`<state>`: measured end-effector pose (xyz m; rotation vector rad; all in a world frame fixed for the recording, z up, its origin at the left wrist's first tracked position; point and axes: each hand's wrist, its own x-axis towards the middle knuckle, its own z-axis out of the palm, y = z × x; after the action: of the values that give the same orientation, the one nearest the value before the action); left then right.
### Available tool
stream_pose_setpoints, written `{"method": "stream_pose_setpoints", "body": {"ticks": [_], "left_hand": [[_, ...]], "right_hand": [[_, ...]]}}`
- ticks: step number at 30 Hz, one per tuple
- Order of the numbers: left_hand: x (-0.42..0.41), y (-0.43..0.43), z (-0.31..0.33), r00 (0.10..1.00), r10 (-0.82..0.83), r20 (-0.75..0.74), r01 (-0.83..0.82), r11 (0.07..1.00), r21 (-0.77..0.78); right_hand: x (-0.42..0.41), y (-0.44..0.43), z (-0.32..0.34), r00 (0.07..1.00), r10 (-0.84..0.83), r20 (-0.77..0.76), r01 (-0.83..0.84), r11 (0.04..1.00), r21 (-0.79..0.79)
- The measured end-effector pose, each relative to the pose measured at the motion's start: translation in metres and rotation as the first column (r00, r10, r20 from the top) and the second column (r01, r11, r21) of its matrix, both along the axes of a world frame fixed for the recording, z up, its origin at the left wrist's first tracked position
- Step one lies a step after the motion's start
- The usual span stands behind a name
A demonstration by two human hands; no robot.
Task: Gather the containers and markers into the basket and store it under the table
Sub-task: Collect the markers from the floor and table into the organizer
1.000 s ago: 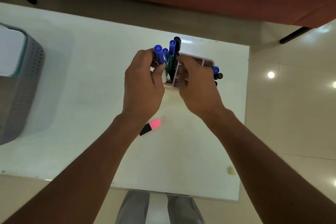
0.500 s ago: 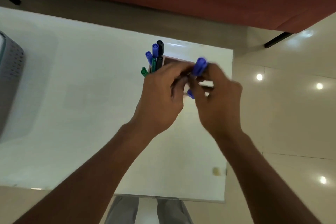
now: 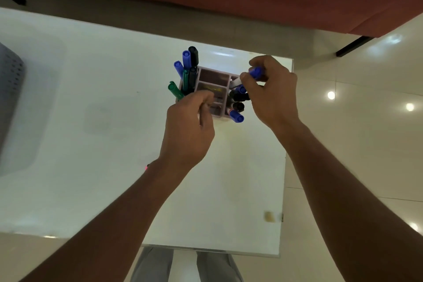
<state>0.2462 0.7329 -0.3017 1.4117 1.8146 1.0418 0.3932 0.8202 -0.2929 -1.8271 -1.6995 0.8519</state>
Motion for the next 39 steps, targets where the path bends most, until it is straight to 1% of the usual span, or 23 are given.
{"method": "stream_pose_setpoints", "body": {"ticks": [4,6,8,11,12,14,18,20,21,22,24,26,27,28,32,34,36,39], "left_hand": [[-0.012,-0.021,-0.016,0.997,0.049,-0.058,-0.051,0.998,-0.039],[-0.02,-0.036,-0.027,0.99,0.034,-0.133,-0.047,0.995,-0.093],[-0.029,-0.052,-0.041,0.968,-0.036,-0.248,-0.013,0.981,-0.195],[-0.043,-0.074,-0.062,0.897,-0.202,-0.392,0.035,0.919,-0.393],[-0.047,-0.08,-0.068,0.878,-0.243,-0.413,0.038,0.894,-0.446],[-0.052,-0.088,-0.076,0.862,-0.284,-0.419,0.035,0.86,-0.51],[-0.055,-0.093,-0.082,0.869,-0.286,-0.403,0.056,0.868,-0.494],[-0.054,-0.089,-0.08,0.903,-0.249,-0.351,0.069,0.889,-0.453],[-0.052,-0.084,-0.076,0.929,-0.223,-0.296,0.08,0.9,-0.429],[-0.049,-0.078,-0.071,0.957,-0.189,-0.222,0.087,0.911,-0.403],[-0.039,-0.063,-0.054,0.997,-0.071,-0.02,0.059,0.933,-0.355],[-0.027,-0.046,-0.033,0.985,0.073,0.158,-0.016,0.941,-0.338],[-0.022,-0.039,-0.022,0.971,0.116,0.208,-0.043,0.944,-0.327],[-0.017,-0.031,-0.013,0.964,0.129,0.231,-0.055,0.952,-0.302],[-0.003,-0.01,0.016,0.966,0.089,0.244,-0.059,0.99,-0.129],[0.0,-0.003,0.023,0.97,0.098,0.221,-0.083,0.994,-0.078],[-0.001,0.002,0.023,0.967,0.112,0.227,-0.097,0.992,-0.075],[-0.004,0.004,0.019,0.969,0.096,0.23,-0.079,0.994,-0.08]], "right_hand": [[-0.002,-0.004,0.0,1.0,-0.007,0.01,0.007,1.0,-0.027],[0.0,-0.006,0.002,1.0,-0.017,-0.005,0.017,1.0,-0.015],[0.002,-0.008,0.003,1.0,-0.02,-0.005,0.02,1.0,-0.009],[0.003,-0.01,0.0,0.998,0.023,0.064,-0.022,1.0,-0.009],[0.003,-0.01,-0.001,0.997,0.026,0.073,-0.025,1.0,-0.008],[0.0,-0.011,-0.002,0.999,-0.02,0.032,0.019,1.0,0.019],[0.0,-0.025,0.0,0.991,-0.128,-0.04,0.133,0.976,0.171],[0.0,-0.041,0.001,0.989,-0.142,-0.05,0.15,0.958,0.243],[0.0,-0.05,0.002,0.989,-0.138,-0.056,0.148,0.952,0.268],[-0.001,-0.059,0.003,0.989,-0.131,-0.069,0.145,0.949,0.281],[-0.003,-0.075,0.004,0.988,-0.105,-0.117,0.133,0.954,0.267],[-0.006,-0.087,0.006,0.987,-0.038,-0.156,0.074,0.97,0.231],[-0.007,-0.091,0.008,0.986,0.004,-0.166,0.03,0.978,0.207],[-0.01,-0.093,0.01,0.984,0.044,-0.175,-0.013,0.985,0.174],[-0.022,-0.081,0.021,0.959,0.157,-0.235,-0.165,0.986,-0.011],[-0.026,-0.067,0.026,0.957,0.175,-0.231,-0.187,0.982,-0.031],[-0.027,-0.051,0.03,0.96,0.197,-0.197,-0.207,0.978,-0.032],[-0.03,-0.033,0.031,0.966,0.242,-0.091,-0.247,0.968,-0.045]]}}
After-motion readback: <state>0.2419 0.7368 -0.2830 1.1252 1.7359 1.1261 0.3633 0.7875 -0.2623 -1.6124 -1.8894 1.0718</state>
